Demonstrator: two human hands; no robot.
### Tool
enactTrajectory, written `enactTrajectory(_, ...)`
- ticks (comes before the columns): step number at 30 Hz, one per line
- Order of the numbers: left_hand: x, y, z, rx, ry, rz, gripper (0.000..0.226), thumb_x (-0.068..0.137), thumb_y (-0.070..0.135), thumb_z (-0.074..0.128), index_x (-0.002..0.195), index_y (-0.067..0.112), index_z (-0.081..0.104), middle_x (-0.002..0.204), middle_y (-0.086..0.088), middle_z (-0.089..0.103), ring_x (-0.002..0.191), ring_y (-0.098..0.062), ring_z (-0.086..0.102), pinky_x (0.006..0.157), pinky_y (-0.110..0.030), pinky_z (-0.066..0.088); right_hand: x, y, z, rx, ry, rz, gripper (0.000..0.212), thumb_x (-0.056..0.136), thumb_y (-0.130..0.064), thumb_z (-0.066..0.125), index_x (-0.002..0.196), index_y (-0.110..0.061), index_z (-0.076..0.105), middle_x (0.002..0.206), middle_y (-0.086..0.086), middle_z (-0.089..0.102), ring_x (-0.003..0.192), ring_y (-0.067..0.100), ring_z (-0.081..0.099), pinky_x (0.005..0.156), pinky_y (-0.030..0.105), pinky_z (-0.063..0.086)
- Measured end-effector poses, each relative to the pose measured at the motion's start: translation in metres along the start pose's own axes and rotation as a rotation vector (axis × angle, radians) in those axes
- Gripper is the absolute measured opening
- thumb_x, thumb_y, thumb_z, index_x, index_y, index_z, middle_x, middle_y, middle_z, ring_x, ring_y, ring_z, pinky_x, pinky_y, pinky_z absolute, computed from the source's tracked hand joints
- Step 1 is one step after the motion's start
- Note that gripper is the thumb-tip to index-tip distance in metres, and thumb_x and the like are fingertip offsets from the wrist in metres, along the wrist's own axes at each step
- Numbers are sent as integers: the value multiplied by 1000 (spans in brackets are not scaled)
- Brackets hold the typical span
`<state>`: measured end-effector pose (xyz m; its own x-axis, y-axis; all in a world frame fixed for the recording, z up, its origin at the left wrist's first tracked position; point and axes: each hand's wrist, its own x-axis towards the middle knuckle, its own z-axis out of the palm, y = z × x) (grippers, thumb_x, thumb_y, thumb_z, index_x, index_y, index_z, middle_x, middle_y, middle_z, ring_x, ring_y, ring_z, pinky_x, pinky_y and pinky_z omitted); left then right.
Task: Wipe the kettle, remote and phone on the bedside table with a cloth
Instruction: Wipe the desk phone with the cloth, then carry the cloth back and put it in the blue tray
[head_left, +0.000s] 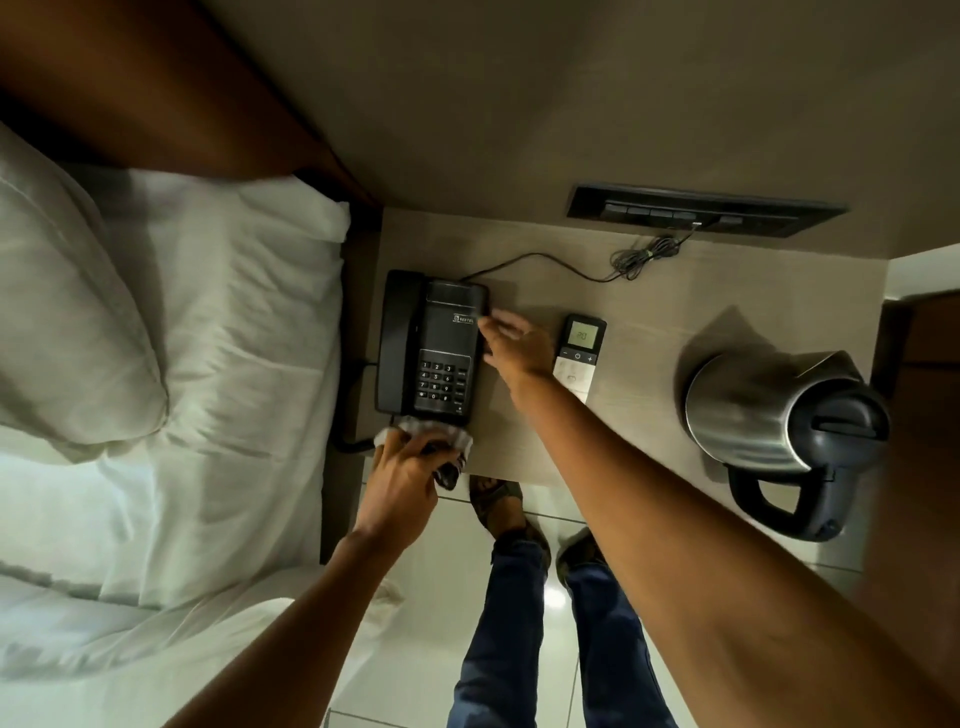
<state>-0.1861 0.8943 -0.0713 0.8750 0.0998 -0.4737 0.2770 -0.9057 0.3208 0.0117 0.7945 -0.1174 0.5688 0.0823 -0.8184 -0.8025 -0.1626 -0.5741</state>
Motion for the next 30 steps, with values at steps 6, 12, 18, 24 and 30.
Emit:
enactTrajectory(6,0,21,-37,-828,-25,-469,35,97,0,61,99,33,72,84,9,78,79,2,74,70,-23,64,-56,22,-29,-76,-176,-8,44,108,-44,61,142,-18,65,143,9,72,103,12,74,92,28,61)
enactTrajectory(12,14,72,-94,-1279,80,-481,23,91,28,71,113,35,76,113,-1,80,104,-19,77,82,-33,62,-129,-6,-64,-18,-340,64,75,86,-91,52,148,-50,56,132,-35,60,119,-2,63,90,18,49)
enactTrajectory(18,39,159,-165,-1334,61,-329,33,85,34,79,117,30,75,116,-7,79,105,-26,77,79,-40,65,-175,-71,-124,123,-234,-175,49,90,-71,72,124,-37,75,121,-9,81,115,8,76,102,38,63)
enactTrajectory(24,67,290,-192,-1211,56,-172,20,86,24,80,106,27,79,107,-4,82,98,-24,79,83,-42,63,-203,-109,-225,423,-34,-369,30,102,-33,76,128,-19,70,120,1,83,113,16,79,97,34,65)
enactTrajectory(30,82,459,-166,-1023,-30,28,15,86,23,82,100,28,79,95,0,83,88,-20,81,67,-28,63,-231,-108,-369,649,252,-449,33,101,-34,76,129,-18,70,116,2,84,107,19,81,92,37,67)
